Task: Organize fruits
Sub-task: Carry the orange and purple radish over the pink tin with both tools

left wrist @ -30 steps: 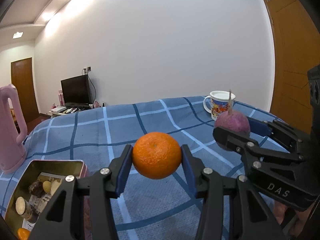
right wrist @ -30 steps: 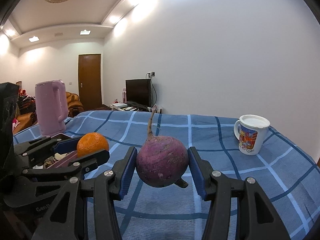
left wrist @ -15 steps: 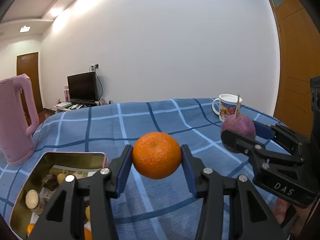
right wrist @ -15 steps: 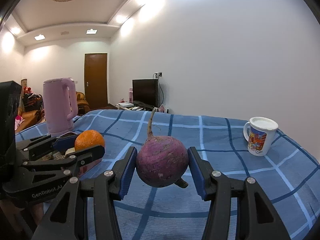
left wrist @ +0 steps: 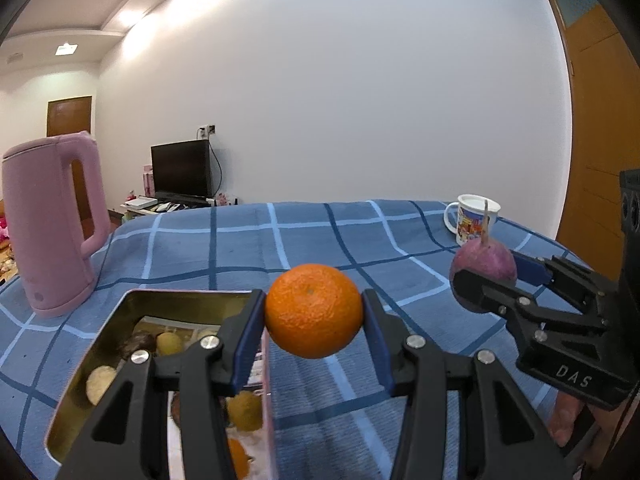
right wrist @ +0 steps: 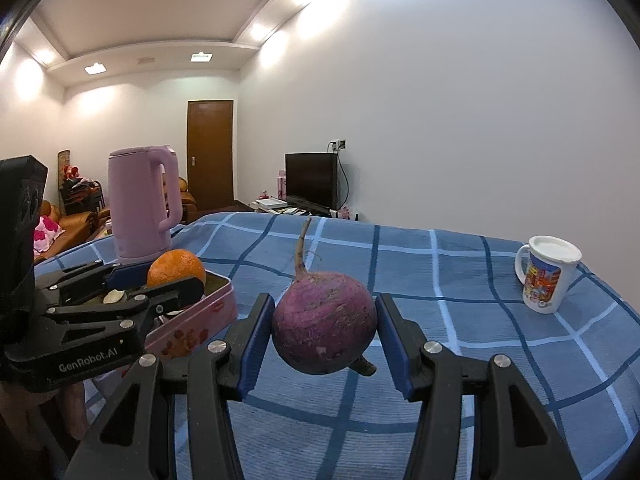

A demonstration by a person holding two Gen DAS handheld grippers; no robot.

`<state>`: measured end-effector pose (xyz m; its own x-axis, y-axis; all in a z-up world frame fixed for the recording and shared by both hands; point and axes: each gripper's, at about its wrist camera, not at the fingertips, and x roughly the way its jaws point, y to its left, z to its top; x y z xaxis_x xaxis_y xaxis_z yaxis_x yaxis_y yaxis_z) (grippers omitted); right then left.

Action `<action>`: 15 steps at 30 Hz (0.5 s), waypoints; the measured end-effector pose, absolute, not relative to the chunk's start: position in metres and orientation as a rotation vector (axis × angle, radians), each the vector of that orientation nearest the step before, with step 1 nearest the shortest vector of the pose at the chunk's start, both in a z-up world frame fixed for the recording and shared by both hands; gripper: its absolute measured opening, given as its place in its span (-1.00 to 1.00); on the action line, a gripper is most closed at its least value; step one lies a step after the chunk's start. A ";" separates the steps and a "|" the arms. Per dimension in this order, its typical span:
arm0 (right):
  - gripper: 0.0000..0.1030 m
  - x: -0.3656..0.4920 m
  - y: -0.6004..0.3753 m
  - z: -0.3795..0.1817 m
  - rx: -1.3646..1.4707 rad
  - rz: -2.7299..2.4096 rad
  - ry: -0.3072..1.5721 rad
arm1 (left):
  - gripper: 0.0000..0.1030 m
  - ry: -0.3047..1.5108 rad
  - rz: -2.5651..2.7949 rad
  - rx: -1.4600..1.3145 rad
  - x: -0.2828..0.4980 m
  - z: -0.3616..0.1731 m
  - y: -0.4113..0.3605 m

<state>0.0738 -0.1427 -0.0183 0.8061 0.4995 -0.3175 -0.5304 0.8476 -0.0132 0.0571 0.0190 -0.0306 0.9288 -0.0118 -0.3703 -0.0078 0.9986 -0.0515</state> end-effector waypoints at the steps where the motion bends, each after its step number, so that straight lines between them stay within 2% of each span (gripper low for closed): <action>1: 0.04 0.073 -0.141 -0.018 -0.106 0.555 0.311 | -0.03 0.378 0.000 -0.052 0.055 -0.031 0.021; 15: 0.04 0.066 -0.115 -0.018 -0.139 0.599 0.318 | -0.03 0.370 0.017 -0.083 0.039 -0.031 0.049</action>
